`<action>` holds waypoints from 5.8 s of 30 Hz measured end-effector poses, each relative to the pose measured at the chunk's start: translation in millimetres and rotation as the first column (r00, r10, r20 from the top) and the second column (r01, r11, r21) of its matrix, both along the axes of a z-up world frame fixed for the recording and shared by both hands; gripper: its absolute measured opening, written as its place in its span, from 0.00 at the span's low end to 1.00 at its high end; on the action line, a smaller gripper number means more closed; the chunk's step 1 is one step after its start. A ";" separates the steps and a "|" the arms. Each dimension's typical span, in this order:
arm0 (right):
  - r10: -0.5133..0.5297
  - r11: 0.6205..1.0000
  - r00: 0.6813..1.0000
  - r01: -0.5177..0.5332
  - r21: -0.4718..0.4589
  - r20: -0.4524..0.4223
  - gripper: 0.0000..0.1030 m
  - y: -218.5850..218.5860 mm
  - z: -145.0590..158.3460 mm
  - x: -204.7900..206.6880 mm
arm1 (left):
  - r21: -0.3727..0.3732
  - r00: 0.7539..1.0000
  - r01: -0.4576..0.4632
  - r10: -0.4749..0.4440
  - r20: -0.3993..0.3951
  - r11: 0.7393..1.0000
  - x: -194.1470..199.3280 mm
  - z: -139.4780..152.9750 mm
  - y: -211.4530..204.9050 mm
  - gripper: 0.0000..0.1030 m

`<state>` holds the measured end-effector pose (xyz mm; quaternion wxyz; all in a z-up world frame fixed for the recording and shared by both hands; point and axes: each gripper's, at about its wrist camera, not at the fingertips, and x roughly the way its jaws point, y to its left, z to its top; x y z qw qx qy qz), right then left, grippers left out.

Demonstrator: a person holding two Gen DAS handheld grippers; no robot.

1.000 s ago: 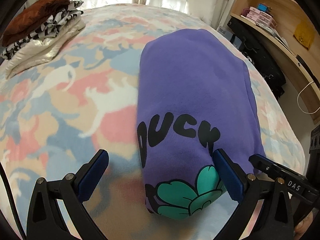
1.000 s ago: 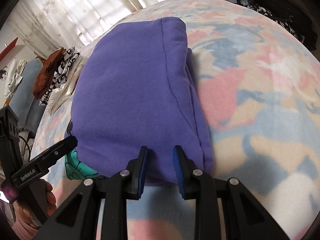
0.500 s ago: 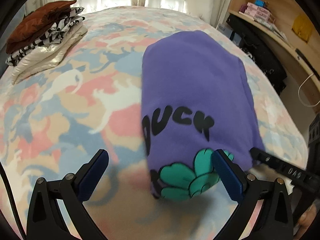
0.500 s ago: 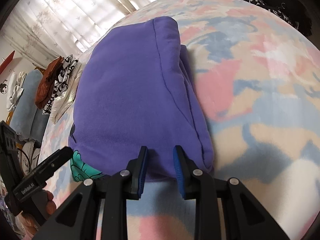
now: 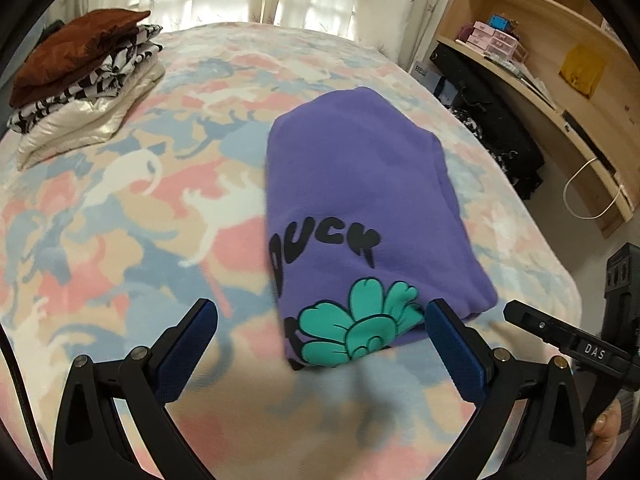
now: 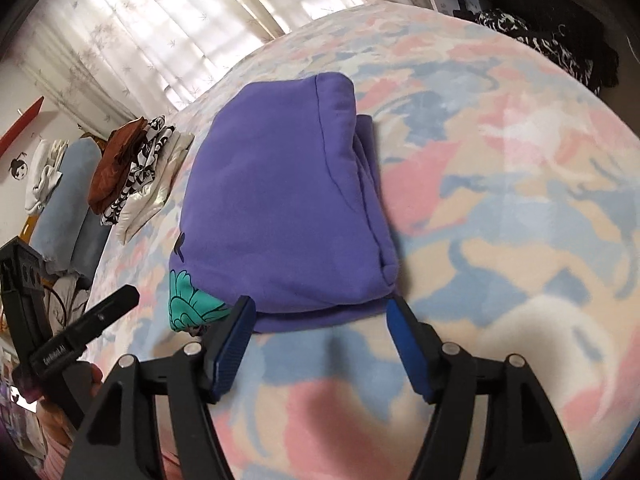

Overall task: Fold large clothes
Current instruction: 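Slide both tools under the folded hoodie ends, then grasp the folded hoodie with both tools and lift it toward the clothes stack, then lower the folded hoodie onto the brown clothes stack and open both tools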

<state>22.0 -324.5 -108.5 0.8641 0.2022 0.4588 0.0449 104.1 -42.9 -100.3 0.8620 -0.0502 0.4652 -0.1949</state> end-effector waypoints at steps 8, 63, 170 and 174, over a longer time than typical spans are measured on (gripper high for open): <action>0.010 1.000 1.000 -0.010 0.011 0.000 0.81 -12.1 6.7 2.2 | -0.025 0.999 0.029 -0.030 -0.039 0.999 5.2 -0.4 -3.2 0.99; 0.220 0.846 0.974 -0.160 0.509 -0.060 0.85 -49.4 -96.9 163.0 | -0.458 0.901 0.025 -0.218 -0.375 0.889 133.7 -119.5 -28.1 1.00; 0.384 0.768 0.863 -0.495 0.405 0.327 0.66 403.6 75.4 530.3 | -0.182 0.990 -0.043 0.016 -0.143 0.982 468.6 128.4 423.3 0.99; 0.418 0.778 0.849 -0.518 0.354 0.324 0.66 404.5 81.4 510.6 | -0.181 0.988 -0.104 0.081 -0.129 0.978 455.8 136.9 439.9 0.99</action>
